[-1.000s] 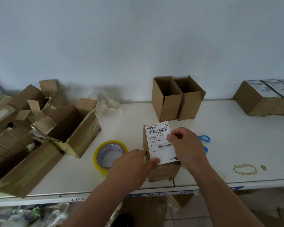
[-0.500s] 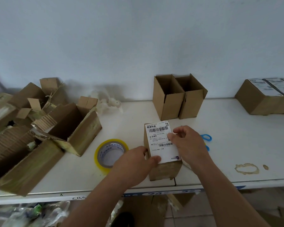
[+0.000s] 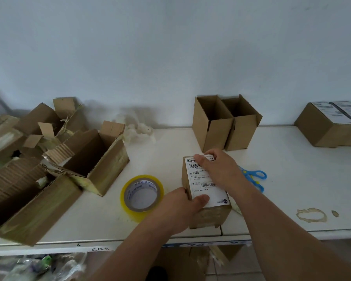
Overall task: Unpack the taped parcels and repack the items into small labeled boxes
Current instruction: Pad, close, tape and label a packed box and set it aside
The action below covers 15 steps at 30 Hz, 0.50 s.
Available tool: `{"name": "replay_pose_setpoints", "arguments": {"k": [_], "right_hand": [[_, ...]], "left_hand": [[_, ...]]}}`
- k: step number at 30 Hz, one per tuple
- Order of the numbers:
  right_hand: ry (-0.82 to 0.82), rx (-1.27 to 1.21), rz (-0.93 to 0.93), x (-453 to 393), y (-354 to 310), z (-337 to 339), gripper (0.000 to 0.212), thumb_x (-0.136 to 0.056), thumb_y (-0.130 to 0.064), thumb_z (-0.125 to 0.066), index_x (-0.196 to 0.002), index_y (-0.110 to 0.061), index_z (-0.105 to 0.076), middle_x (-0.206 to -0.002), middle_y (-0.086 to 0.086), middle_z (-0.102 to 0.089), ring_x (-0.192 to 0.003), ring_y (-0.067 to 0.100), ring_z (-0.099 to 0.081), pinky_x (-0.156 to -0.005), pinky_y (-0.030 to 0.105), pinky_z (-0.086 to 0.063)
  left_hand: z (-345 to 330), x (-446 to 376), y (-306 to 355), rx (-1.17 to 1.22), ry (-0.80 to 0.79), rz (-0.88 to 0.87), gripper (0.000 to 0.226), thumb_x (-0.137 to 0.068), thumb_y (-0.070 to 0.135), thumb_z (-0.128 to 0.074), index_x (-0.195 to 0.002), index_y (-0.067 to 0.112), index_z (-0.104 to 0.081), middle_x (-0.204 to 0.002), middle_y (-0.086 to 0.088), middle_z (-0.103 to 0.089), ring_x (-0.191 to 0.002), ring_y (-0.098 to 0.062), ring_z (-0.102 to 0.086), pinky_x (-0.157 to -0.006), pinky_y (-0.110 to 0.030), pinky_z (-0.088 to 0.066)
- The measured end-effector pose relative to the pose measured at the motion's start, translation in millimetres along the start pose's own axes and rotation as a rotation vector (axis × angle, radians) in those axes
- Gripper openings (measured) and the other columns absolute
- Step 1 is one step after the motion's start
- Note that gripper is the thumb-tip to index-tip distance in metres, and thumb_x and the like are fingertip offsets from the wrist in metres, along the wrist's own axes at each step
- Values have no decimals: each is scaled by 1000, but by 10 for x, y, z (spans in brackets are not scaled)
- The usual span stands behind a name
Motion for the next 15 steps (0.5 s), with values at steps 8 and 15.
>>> {"name": "replay_pose_setpoints", "arguments": {"k": [8, 15], "right_hand": [[-20, -209, -66, -41, 64, -33, 38, -88, -53, -62, -106, -20, -58, -80, -4, -68, -45, 0, -61, -37, 13, -40], [132, 487, 230, -13, -352, 8, 52, -96, -61, -37, -135, -28, -47, -139, -3, -50, -127, 19, -45, -106, 43, -37]], "left_hand": [[-37, -51, -80, 62, -15, 27, 50, -94, 54, -53, -133, 23, -52, -108, 9, -58, -91, -11, -64, -77, -27, -59], [-18, -40, -78, 117, -1, 36, 41, -93, 54, -56, -123, 26, -55, -101, 10, -61, -87, -8, -64, -78, -28, -59]]}}
Point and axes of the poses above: each hand's wrist, its own x-axis away from the middle knuckle, its own z-axis out of the back of the hand, y = z × x, the point moved 8 cm from there along -x, towards the middle knuckle
